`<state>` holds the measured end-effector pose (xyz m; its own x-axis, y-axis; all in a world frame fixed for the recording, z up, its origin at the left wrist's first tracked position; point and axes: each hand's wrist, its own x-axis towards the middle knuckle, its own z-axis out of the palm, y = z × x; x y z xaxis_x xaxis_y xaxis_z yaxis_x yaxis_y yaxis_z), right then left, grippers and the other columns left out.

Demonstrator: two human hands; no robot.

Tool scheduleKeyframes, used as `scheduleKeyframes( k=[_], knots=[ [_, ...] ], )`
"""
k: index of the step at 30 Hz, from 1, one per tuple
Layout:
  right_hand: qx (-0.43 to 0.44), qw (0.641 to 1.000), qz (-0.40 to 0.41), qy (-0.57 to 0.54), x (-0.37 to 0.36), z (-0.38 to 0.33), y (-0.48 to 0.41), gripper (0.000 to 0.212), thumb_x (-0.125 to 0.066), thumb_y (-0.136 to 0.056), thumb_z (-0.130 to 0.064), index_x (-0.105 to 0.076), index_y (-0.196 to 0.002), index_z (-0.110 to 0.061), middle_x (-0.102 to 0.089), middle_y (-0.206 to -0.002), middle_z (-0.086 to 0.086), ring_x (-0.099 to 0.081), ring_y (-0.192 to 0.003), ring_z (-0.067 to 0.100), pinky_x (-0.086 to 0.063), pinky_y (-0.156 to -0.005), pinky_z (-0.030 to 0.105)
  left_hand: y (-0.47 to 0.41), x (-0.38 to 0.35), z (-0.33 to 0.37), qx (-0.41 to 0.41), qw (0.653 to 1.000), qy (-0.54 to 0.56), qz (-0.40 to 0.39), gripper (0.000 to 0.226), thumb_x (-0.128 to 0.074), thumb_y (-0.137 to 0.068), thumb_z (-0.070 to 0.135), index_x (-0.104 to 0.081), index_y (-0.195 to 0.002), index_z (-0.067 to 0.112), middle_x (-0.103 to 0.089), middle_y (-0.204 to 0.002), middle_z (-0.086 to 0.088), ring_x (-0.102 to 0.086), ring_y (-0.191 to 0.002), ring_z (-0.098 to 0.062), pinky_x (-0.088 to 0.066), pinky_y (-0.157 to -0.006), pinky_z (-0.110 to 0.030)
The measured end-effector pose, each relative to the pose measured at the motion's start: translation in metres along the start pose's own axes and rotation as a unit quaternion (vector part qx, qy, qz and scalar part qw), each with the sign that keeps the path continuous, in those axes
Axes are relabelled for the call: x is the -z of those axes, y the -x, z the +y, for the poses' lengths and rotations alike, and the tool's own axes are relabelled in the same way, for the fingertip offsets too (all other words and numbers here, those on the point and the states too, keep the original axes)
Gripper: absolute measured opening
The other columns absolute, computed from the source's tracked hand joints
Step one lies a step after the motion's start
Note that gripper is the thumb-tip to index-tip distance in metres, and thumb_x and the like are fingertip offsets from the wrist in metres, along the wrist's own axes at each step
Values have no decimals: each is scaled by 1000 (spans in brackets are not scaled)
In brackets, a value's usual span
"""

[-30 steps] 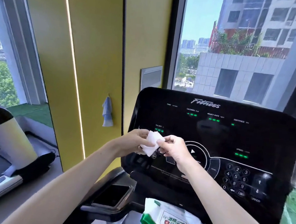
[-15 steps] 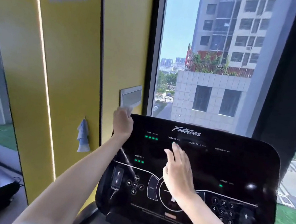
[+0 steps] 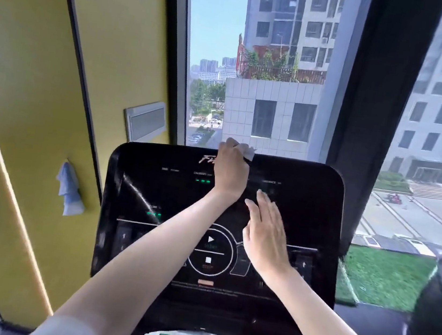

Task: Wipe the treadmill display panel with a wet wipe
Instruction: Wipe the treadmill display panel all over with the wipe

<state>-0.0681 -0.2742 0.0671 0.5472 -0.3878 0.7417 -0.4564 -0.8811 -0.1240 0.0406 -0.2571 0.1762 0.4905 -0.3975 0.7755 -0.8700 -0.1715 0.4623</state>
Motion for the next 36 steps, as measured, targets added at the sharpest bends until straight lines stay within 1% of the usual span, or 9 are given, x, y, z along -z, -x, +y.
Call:
scheduleKeyframes(
  k=[8,13,14,18,20,24,27,32,36],
  knots=[
    [-78,997,13,23,27,72,42,51,-64,-73,4,-51,-122,-2,-44,-139,22,-41,-131,31,-33,-109,43,32,-74,82,-103,989,13,-108,48,-42,-71,-18,-67,-106,5,-50,-85,-5,-47,-84,-22,-46,-65,-34],
    [-99,994,37,33,39,95,68,46,-64,-71,4,-57,-116,-4,-53,-130,18,-46,-122,29,-32,-107,37,55,-80,88,-194,925,91,-315,41,-49,-75,-14,-73,-97,11,-57,-84,-1,-58,-81,-18,-50,-73,-34],
    [-98,994,40,35,40,99,73,45,-65,-70,5,-59,-114,-4,-55,-127,17,-47,-120,28,-31,-107,35,56,-75,85,-187,922,119,-319,35,-53,-77,-12,-74,-94,10,-57,-83,-1,-59,-79,-18,-50,-74,-31],
    [-100,993,41,36,43,106,81,44,-65,-67,8,-61,-109,-2,-58,-122,15,-51,-115,28,-31,-105,36,44,-59,72,-67,992,86,-65,38,-47,-83,-10,-68,-109,7,-50,-91,-5,-51,-86,-20,-39,-73,-20],
    [-103,994,33,33,42,105,80,42,-66,-66,8,-61,-107,-2,-59,-122,15,-54,-113,29,-29,-106,36,46,-62,71,-84,995,4,-50,46,-43,-79,-14,-64,-114,8,-48,-93,-7,-48,-89,-23,-40,-63,-25],
    [-107,993,22,38,41,104,84,34,-66,-66,9,-64,-98,-3,-61,-119,16,-57,-110,30,-27,-105,35,71,-80,78,-243,953,-114,-139,31,-60,-65,-18,-62,-92,-5,-55,-88,-13,-53,-82,-27,-39,-41,-23],
    [-107,994,21,31,39,108,90,33,-65,-67,10,-64,-97,-2,-61,-119,17,-57,-110,31,-27,-105,34,68,-77,81,-358,894,-228,-146,32,-74,-48,-11,-65,-76,2,-58,-76,-7,-55,-69,-20,-33,-39,-17],
    [-102,994,18,24,38,110,94,34,-63,-66,11,-63,-97,-2,-58,-123,17,-54,-114,31,-32,-103,39,47,-72,76,-496,796,-311,-155,18,-69,-61,-6,-64,-69,9,-55,-72,-2,-52,-68,-16,-39,-44,-22],
    [-112,993,19,31,37,107,97,32,-63,-68,10,-63,-98,-3,-57,-125,18,-53,-117,31,-34,-104,38,60,-72,65,-556,762,-290,-163,16,-57,-70,-5,-65,-75,8,-56,-77,-3,-53,-73,-19,-44,-46,-26]
  ],
)
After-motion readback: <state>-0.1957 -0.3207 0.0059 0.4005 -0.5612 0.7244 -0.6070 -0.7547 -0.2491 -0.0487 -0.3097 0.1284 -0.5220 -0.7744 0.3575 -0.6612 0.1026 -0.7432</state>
